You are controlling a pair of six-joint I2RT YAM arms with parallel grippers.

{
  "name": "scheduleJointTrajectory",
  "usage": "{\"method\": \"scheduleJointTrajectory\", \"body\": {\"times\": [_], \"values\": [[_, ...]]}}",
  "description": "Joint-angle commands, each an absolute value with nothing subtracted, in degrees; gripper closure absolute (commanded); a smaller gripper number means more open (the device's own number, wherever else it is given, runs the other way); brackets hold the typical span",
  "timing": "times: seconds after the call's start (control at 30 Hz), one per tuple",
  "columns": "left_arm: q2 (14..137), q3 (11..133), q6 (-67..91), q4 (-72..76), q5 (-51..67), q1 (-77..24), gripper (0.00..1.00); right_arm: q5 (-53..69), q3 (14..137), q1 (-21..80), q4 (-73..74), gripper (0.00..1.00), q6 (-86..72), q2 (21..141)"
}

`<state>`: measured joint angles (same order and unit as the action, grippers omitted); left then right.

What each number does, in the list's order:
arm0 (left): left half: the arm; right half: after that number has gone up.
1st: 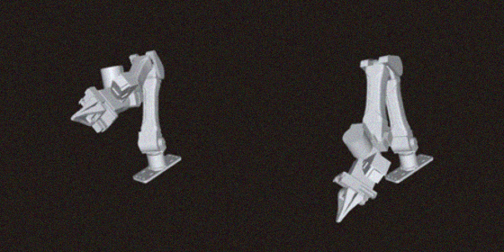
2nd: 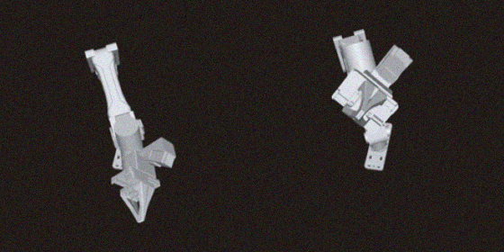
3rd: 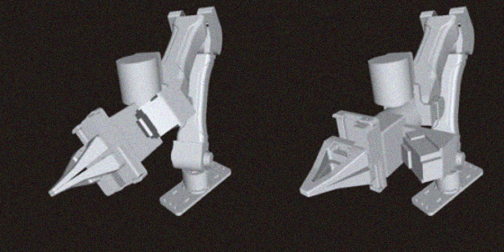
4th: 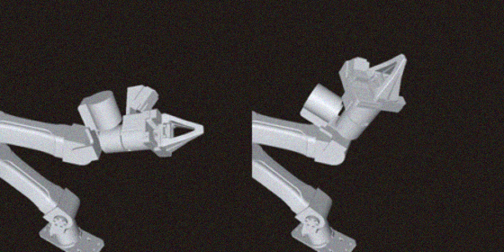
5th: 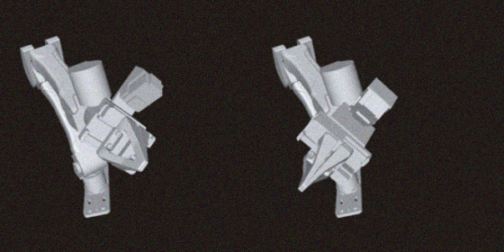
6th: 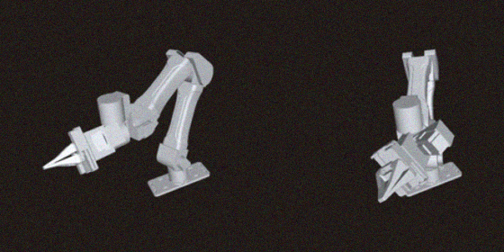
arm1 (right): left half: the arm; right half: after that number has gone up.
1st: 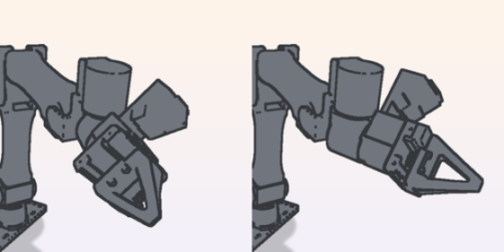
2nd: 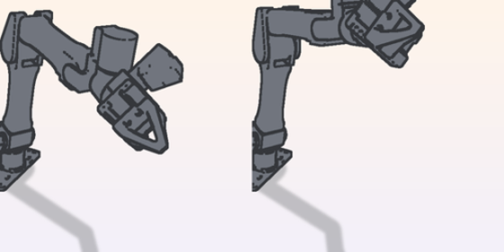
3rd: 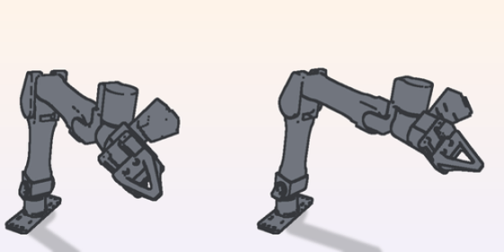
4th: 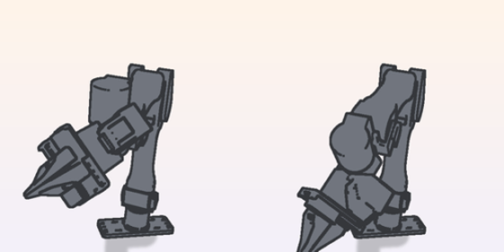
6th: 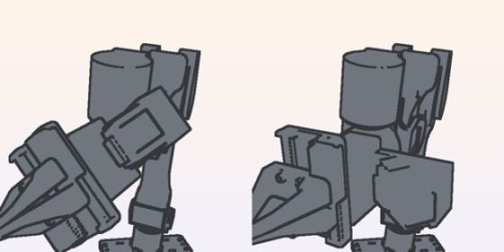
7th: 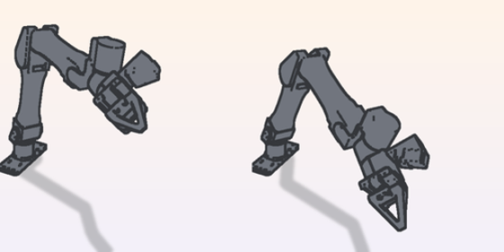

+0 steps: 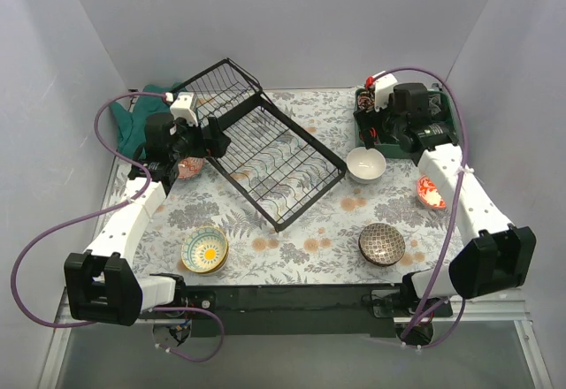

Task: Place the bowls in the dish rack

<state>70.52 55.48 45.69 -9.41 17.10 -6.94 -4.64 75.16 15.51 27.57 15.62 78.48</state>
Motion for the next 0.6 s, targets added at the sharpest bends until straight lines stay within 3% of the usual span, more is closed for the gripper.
{"method": "scheduleJointTrajectory", "body": {"times": [0.0,0.13,0.3,0.57], "values": [[69.52,55.98,45.97,-9.22,22.76,-6.94,0.02,2.16,81.55,15.82,25.23,0.02,19.58,81.99],[69.7,57.13,46.4,-11.69,23.99,-6.94,0.02,11.41,88.58,15.91,28.03,0.07,30.13,86.57],[70.31,57.83,48.07,-14.14,25.31,-6.94,0.02,21.87,95.18,15.82,35.33,0.14,30.41,94.99],[69.96,57.57,48.61,-16.08,27.51,-6.94,0.02,23.46,99.75,15.91,35.68,0.13,33.31,103.44]]}}
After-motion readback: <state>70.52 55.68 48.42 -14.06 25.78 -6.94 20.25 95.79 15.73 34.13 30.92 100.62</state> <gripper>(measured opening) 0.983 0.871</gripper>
